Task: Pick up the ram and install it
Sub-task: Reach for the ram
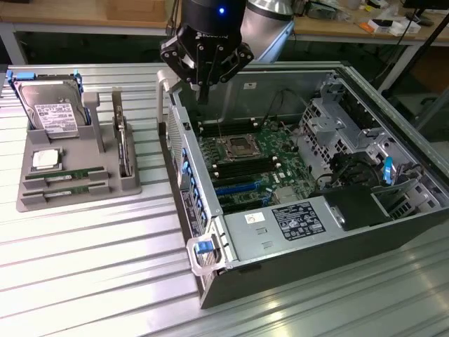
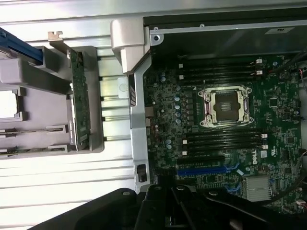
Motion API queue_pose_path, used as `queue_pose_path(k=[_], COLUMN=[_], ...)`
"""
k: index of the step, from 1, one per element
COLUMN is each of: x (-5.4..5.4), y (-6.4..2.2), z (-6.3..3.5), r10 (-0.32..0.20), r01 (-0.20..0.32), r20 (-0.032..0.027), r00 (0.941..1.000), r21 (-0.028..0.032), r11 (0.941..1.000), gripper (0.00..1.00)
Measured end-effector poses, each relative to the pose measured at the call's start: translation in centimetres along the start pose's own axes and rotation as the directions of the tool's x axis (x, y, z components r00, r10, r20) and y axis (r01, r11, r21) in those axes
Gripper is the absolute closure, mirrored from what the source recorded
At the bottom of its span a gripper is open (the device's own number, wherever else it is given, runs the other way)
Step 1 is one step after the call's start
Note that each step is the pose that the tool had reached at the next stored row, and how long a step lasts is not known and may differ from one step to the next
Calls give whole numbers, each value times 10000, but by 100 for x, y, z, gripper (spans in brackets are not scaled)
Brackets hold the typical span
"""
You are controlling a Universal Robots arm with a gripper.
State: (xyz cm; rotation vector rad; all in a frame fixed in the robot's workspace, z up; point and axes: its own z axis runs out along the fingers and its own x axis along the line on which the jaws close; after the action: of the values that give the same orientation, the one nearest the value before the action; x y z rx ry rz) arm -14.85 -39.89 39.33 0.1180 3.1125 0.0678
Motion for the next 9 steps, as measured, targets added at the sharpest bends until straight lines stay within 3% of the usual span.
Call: queue_pose_path(k=[9], x=[255], y=[-19], z=[-8], r10=[0], r01=[0], r20=[0], r00=[10000], r21=[1], r11=[10000], gripper=[89])
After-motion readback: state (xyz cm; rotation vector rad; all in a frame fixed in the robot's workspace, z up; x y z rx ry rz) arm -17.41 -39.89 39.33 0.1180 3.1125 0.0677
